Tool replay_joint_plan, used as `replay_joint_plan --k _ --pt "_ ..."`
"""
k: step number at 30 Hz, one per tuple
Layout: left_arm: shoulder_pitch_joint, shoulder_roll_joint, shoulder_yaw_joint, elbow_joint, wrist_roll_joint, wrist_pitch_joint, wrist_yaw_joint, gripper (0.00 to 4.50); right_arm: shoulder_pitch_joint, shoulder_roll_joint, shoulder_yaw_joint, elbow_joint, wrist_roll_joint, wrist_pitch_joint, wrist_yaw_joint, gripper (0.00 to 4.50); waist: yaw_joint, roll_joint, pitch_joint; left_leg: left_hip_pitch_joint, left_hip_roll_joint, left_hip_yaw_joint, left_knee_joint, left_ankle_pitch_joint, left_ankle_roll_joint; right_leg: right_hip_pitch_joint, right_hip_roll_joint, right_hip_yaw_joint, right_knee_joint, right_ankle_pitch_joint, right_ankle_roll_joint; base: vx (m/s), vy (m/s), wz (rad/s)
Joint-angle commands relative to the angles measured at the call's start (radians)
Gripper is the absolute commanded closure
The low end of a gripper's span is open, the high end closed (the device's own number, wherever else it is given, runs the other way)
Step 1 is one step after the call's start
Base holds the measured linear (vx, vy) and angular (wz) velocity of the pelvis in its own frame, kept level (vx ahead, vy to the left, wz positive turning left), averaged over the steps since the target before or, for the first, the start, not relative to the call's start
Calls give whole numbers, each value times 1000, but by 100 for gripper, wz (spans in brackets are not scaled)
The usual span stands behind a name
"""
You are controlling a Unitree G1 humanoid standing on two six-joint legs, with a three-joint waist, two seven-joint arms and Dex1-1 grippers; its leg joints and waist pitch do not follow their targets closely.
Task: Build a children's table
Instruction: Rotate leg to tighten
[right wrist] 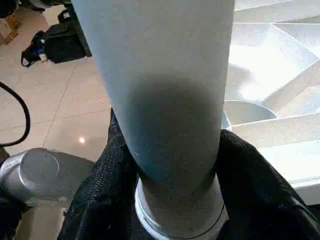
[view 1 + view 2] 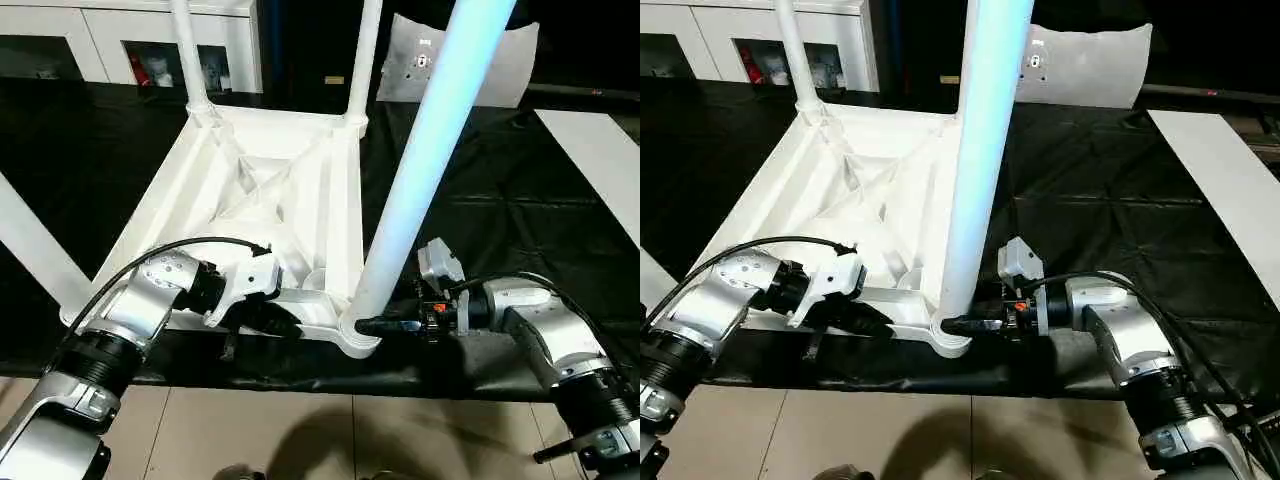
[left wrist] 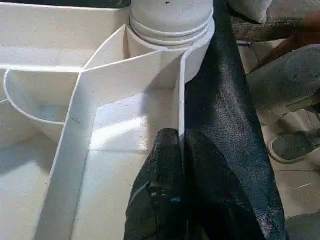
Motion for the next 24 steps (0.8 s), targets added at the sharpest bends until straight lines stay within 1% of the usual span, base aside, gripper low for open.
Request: replay_joint_plan --k 1,2,3,4,5,6,7,8,9,10,11,12,13,14,15,16,17,18,19,20,21,22,23,24 --pt "5 -23 6 -23 11 93 71 450 38 42 14 -36 -41 23 -106 251 -1 6 -43 13 62 -9 -72 -49 110 38 -80 43 -57 110 -322 0 0 0" --pt "2 -50 24 -38 6 154 131 450 59 83 14 -56 -77 43 -228 253 0 2 -41 18 63 -11 -75 -72 96 37 -82 43 -60 80 -318 0 0 0" --pt "0 -58 27 -42 5 168 146 450 62 95 14 -58 -87 48 -259 253 -5 1 -36 18 60 -12 -80 -102 75 36 -83 44 -66 22 -311 0 0 0" --pt "0 -60 28 -42 5 170 149 450 62 97 13 -58 -89 48 -264 254 -5 1 -36 18 60 -12 -80 -102 75 36 -83 44 -66 22 -311 0 0 0" --pt "-11 -90 36 -41 9 198 198 450 64 144 5 -52 -118 66 -372 255 -16 -2 -29 14 56 -15 -89 -178 27 39 -84 45 -81 -137 -277 0 0 0" --pt "-17 -104 39 -38 13 208 222 450 64 165 0 -51 -123 77 -409 256 -18 -2 -26 18 57 -15 -92 -203 14 36 -84 47 -87 -187 -264 0 0 0" --pt "-20 -112 41 -36 16 213 236 450 64 177 -3 -51 -124 84 -430 257 -27 -2 -23 14 55 -19 -95 -242 -7 35 -84 48 -92 -270 -240 0 0 0" --pt "-30 -139 48 -27 19 229 277 450 60 214 -11 -45 -134 102 -497 257 -30 3 -23 19 56 -22 -97 -272 -18 30 -86 49 -99 -320 -219 0 0 0" --pt "-36 -154 51 -23 21 237 299 450 56 234 -14 -41 -142 111 -531 257 -35 -1 -21 18 56 -21 -98 -281 -22 26 -84 51 -102 -326 -211 0 0 0" --pt "-53 -202 65 -6 22 262 369 450 43 294 -24 -21 -163 129 -635 257 -36 2 -19 18 56 -22 -99 -283 -25 24 -83 52 -103 -331 -207 0 0 0" --pt "-62 -226 72 1 23 274 403 450 36 322 -29 -11 -173 136 -683 257 -37 1 -18 24 53 -20 -98 -297 -34 15 -82 53 -106 -347 -202 0 0 0" --pt "-67 -242 77 0 23 290 427 450 31 345 -36 -7 -183 142 -723 258 -39 -3 -18 19 52 -23 -99 -293 -34 20 -83 52 -105 -355 -197 0 0 0" --pt "-68 -246 78 0 23 294 433 450 30 350 -38 -6 -185 144 -732 258 -39 -3 -18 19 52 -23 -99 -293 -34 20 -83 52 -105 -355 -197 0 0 0" --pt "-89 -290 89 15 35 311 508 450 7 408 -58 21 -211 152 -848 259 -39 -2 -15 18 53 -21 -101 -281 -34 15 -82 55 -107 -347 -189 0 0 0" --pt "-99 -310 92 22 42 319 539 450 -6 435 -67 35 -228 157 -912 259 -42 -1 -16 19 53 -21 -102 -280 -39 12 -81 55 -108 -341 -190 0 0 0" --pt "-111 -330 96 32 50 321 570 450 -23 464 -80 55 -242 162 -983 259 -42 -2 -19 20 52 -22 -101 -274 -39 15 -81 55 -106 -329 -191 0 0 0" --pt "-121 -349 98 40 55 320 595 450 -35 491 -100 67 -236 169 -1029 259 -42 -1 -20 17 51 -20 -101 -249 -37 16 -80 56 -104 -288 -194 0 0 0" --pt "-127 -360 97 42 59 321 606 450 -38 512 -117 66 -213 165 -1036 259 -41 -3 -21 16 51 -19 -100 -231 -32 19 -80 56 -103 -256 -196 0 0 0" --pt "-128 -362 95 42 61 321 608 450 -38 516 -119 63 -208 160 -1033 224 -38 -2 -24 15 52 -17 -97 -194 -16 21 -80 57 -98 -185 -206 0 0 0" --pt "-131 -367 91 40 68 319 612 450 -33 526 -126 47 -197 148 -1024 224 -37 -2 -26 11 51 -15 -94 -149 0 28 -78 55 -91 -97 -216 0 0 0" --pt "-129 -364 88 38 73 316 608 450 -27 525 -134 36 -190 147 -1016 187 -32 0 -31 12 51 -13 -91 -93 20 33 -77 54 -82 6 -228 62 -4 1" --pt "-128 -362 87 37 74 315 607 450 -26 524 -136 34 -188 147 -1012 187 -32 -1 -32 12 50 -12 -89 -65 31 36 -77 53 -77 59 -236 59 -5 1" --pt "-120 -350 81 34 84 302 602 450 -17 508 -150 22 -180 140 -989 179 -30 -2 -34 11 50 -12 -88 -18 57 41 -77 51 -71 147 -252 59 -5 1" --pt "-114 -341 80 34 89 294 601 450 -11 489 -153 19 -183 124 -969 179 -29 -2 -34 10 49 -10 -86 -6 77 43 -79 49 -69 191 -265 0 0 0"
